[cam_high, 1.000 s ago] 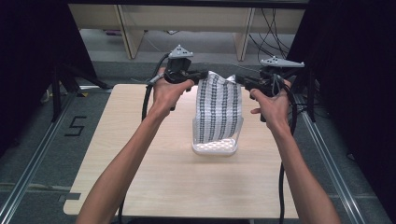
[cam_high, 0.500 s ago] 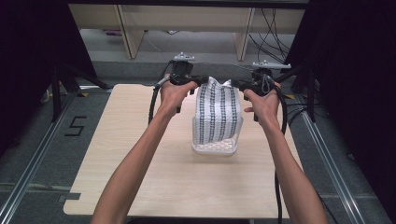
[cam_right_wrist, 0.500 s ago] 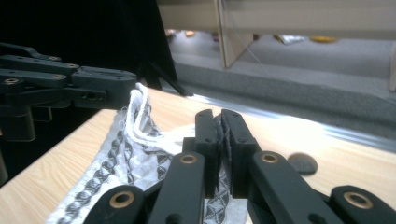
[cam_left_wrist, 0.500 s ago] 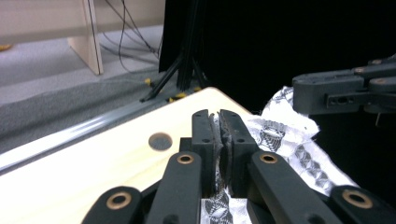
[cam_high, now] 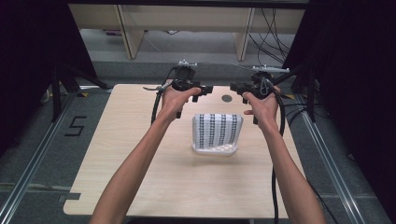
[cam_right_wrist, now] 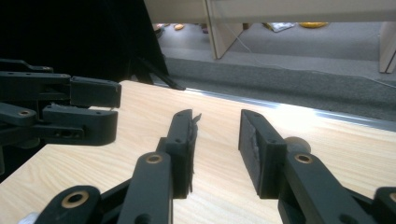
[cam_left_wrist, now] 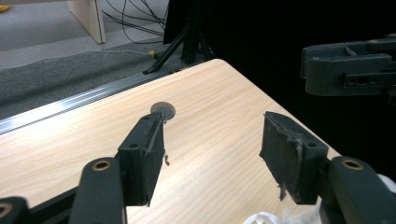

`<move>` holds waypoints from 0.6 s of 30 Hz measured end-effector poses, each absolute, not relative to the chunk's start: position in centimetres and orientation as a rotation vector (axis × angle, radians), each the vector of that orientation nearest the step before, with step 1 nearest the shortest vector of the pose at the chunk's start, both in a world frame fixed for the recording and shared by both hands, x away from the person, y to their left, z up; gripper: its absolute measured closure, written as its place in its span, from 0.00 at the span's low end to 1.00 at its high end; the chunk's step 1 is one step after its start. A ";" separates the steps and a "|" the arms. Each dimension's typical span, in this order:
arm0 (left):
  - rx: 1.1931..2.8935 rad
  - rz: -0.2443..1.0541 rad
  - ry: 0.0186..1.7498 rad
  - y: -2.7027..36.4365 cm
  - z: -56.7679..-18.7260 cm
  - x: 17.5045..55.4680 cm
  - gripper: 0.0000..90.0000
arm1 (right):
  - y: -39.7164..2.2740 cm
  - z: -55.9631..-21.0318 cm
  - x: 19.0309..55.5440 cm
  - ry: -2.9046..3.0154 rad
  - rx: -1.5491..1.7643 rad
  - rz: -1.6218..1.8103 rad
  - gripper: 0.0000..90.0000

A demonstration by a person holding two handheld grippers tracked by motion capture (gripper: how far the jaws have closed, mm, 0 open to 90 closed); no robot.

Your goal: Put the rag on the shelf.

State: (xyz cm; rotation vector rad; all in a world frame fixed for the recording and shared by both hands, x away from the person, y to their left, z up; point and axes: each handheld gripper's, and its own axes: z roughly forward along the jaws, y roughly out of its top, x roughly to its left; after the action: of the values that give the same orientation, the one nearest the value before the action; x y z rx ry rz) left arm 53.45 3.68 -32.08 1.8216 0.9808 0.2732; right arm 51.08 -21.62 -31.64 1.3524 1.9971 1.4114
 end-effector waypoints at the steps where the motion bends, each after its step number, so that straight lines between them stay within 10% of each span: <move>1: 1.838 0.275 0.974 3.9 -32.0 53.4 0.42 | -21.6 -31.6 51.0 1.994 1.357 1.410 0.72; 18: 1.846 0.211 0.959 6.4 -32.2 51.6 0.35 | -22.5 -31.3 49.3 2.050 1.306 1.397 0.65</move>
State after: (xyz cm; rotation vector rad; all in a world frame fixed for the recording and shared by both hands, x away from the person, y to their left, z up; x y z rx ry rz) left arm 51.58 6.44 -32.21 1.8455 0.9588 0.2111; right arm 49.27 -22.48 -31.26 1.3058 2.0503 1.3973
